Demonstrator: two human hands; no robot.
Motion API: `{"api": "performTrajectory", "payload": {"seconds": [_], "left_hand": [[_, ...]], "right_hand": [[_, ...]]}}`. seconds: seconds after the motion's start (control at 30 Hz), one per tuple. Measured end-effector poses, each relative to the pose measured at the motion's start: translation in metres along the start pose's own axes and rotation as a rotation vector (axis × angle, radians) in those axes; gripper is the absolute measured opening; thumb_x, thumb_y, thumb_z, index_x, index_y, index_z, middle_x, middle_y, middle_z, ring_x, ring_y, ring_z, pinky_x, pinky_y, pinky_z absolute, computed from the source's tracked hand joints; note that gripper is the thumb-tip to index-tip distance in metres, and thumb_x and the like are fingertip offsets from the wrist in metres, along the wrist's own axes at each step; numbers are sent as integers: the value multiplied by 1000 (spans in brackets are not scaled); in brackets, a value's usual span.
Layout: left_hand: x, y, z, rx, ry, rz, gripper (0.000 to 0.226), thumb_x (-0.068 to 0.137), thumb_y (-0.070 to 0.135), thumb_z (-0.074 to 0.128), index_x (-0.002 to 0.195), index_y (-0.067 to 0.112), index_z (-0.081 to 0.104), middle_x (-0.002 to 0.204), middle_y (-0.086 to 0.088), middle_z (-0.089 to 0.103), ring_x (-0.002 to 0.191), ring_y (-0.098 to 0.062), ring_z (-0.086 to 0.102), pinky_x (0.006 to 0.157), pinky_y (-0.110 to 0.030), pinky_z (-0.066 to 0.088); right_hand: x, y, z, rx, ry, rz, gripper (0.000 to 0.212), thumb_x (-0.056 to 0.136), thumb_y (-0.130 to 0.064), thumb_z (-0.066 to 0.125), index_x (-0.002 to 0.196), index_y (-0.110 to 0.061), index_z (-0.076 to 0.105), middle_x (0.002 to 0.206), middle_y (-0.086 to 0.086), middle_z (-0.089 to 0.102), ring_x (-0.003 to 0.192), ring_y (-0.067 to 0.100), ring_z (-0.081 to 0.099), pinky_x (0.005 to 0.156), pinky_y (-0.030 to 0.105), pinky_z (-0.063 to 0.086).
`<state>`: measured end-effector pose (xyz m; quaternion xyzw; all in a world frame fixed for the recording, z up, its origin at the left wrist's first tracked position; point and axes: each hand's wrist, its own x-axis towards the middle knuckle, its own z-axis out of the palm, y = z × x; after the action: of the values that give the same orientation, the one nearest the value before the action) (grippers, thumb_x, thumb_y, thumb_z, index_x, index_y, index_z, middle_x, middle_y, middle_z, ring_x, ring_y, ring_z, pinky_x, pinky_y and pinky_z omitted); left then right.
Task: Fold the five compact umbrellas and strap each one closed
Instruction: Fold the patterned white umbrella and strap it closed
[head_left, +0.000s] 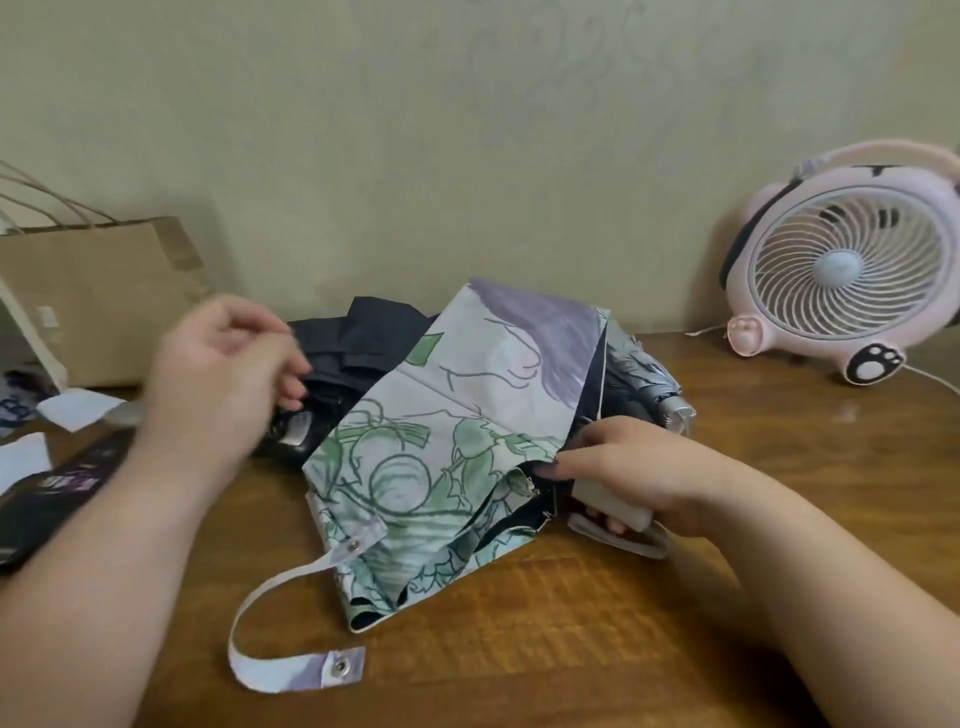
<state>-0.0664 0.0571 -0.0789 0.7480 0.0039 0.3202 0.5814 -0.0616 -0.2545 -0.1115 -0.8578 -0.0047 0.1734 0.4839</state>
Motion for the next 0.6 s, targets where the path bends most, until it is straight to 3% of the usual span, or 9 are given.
{"api": "performTrajectory", "payload": {"seconds": [0.1,0.17,0.3,0.4,0.5,0.6], "left_hand": [[-14,-8,18,157,-165,88,24,90,-7,63,80,14,64,64,-9,68,51,-17,62,51,-27,52],[-11,-17,19,192,-192,74,28,90,-4,65,77,20,66,65,-7,70,53,-21,65,58,-34,53],[-7,-22,15,248,-200,77,31,90,0,65,78,29,67,66,-2,71,58,-25,68,66,-50,60],[-8,-21,13,252,-208,90,21,86,9,67,80,29,67,67,-1,70,64,-31,67,69,-54,60],[-8,-21,10,302,-219,137,13,82,17,67,80,30,66,69,-1,69,68,-33,66,69,-51,59],[-6,-23,9,413,-241,207,22,87,11,70,77,30,65,72,5,67,68,-15,63,68,-34,55]], "right_hand": [[0,-5,7,-244,43,-64,44,80,-53,80,95,-13,70,75,13,75,57,27,67,53,32,53],[0,-6,11,-385,104,-153,37,77,-56,80,86,-22,71,81,0,78,70,22,72,60,26,56],[-1,-7,20,-495,147,-276,31,78,-58,77,89,-30,69,84,-11,74,72,7,68,64,26,58],[0,-13,26,-613,144,-322,28,80,-53,75,94,-30,67,90,-12,70,80,8,64,77,31,58],[5,-22,30,-656,74,-329,33,77,-50,79,100,-30,69,93,-10,71,84,15,65,78,35,58],[13,-32,31,-737,4,-271,26,79,-36,79,77,-14,66,74,2,65,66,21,58,60,31,49]]}}
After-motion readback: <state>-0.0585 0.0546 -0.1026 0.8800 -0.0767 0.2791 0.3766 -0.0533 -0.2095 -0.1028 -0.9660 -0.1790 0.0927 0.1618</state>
